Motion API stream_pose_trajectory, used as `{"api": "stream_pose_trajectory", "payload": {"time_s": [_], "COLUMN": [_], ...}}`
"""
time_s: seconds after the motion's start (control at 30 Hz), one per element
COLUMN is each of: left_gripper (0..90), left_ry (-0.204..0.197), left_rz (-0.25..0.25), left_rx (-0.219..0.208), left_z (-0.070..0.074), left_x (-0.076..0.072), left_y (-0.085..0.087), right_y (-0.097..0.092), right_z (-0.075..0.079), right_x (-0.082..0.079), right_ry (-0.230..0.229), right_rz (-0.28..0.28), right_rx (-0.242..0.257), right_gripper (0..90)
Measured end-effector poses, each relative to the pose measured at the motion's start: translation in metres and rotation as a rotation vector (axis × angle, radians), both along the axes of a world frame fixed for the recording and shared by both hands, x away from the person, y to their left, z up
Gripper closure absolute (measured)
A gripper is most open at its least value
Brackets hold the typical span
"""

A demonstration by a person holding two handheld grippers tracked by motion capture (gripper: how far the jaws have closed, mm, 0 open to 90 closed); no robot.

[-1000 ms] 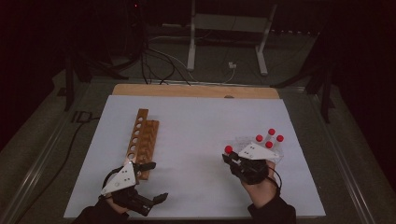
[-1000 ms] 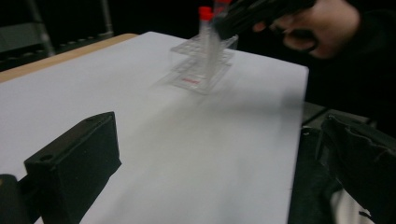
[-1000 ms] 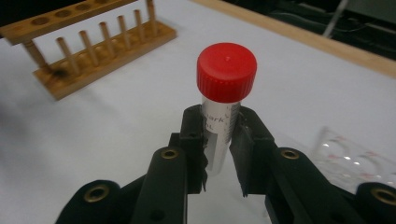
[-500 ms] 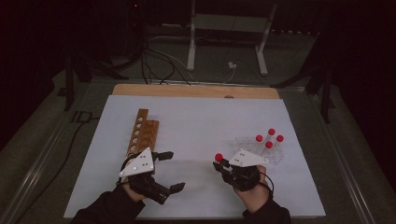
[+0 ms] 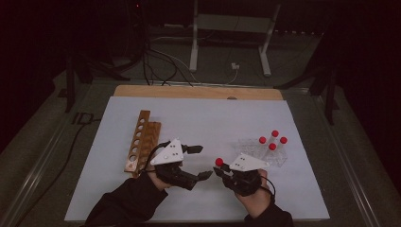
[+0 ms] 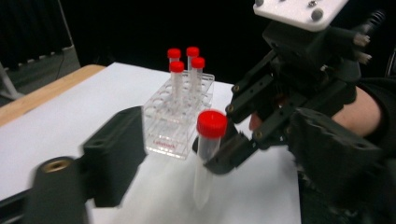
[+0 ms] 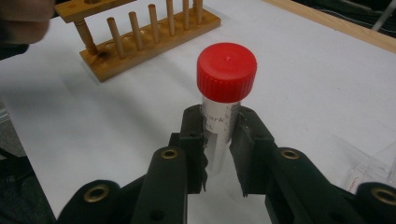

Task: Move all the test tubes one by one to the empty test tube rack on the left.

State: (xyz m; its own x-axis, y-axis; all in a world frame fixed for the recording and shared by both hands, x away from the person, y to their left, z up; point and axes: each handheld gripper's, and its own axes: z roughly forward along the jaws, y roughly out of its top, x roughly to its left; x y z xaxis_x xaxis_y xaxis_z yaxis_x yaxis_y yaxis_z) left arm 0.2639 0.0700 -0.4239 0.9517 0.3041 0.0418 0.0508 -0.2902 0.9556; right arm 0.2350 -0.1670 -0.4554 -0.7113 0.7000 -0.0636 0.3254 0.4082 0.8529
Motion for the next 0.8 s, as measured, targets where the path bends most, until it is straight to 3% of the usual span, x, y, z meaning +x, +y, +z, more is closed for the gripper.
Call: {"api": "stream_pose_trajectory", "payload": {"time_s": [0.37,0.8], "left_gripper": [43.0,63.9], "left_ry": [-0.003,-0.007], "left_rz": [0.003,0.003], "left_rx": [0.037,0.08], "left_z": [-0.005,-0.012], "left_x": [0.008,0.013], "left_y": [-0.026,-0.037], "right_y": [-0.001,-0.002], "right_z": [0.0,0.002], "right_x": [0.0,-0.001], "right_ry": [0.005,0.005], "right_rz": [0.003,-0.001], "right_rx": [0.006,0.011], "right_gripper": [74.5,74.5]}}
